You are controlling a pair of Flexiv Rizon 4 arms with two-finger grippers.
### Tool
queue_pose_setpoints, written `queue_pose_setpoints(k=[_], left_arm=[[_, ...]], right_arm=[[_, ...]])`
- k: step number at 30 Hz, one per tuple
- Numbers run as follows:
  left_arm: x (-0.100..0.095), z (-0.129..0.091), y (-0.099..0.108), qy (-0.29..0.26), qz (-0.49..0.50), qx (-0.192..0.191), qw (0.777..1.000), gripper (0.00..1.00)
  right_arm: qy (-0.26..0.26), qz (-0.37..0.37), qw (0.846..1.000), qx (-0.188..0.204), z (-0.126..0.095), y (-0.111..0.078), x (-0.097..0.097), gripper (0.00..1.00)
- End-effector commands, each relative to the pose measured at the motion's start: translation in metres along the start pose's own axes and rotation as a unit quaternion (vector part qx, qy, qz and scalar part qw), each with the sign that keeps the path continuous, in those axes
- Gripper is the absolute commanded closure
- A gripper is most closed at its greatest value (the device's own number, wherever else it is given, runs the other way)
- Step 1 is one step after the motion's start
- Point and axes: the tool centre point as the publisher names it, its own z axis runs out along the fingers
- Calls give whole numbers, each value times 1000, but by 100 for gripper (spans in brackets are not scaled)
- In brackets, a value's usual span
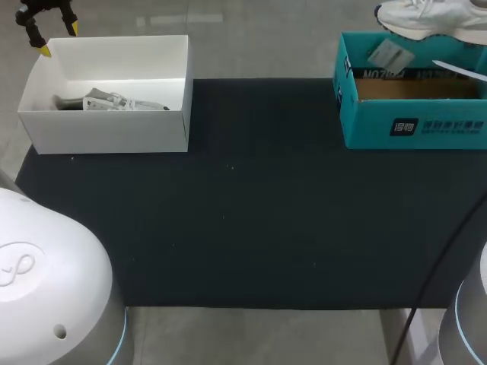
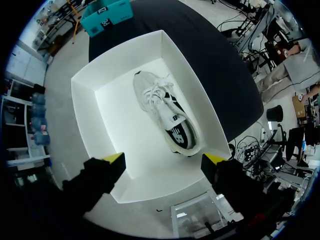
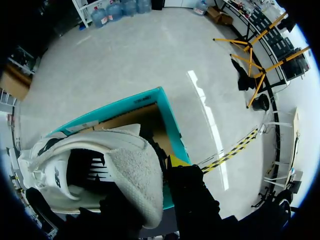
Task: Take the shoe out of the shoebox, open the shoe tongue, remove and reinsert the insole, then place the shoe into the shoebox
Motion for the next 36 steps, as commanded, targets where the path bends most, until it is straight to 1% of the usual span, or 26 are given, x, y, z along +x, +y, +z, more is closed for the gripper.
queue_pose_setpoints(k=[1,2,4,10,15,16,17,36], left_arm=[[1,-1,0,1,0,-1,1000,0],[1,-1,0,1,0,-1,1000,0],[1,-1,0,1,0,-1,1000,0],[1,-1,0,1,0,-1,1000,0],[1,-1,0,1,0,-1,1000,0],[1,-1,0,1,0,-1,1000,0],[1,-1,0,1,0,-1,1000,0],[1,-1,0,1,0,-1,1000,0]], right_arm=[[1,0,1000,1,-2,1,0,100],[1,0,1000,1,-2,1,0,100],[-1,7,1000,-8,-10,3,-5,100],[-5,21,999,-49,-46,14,-14,100],[-9,16,998,-58,-72,17,-12,100],[-10,14,998,-57,-75,17,-12,100],[-4,10,999,-48,-78,17,-11,100],[-4,10,999,-48,-78,17,-11,100]])
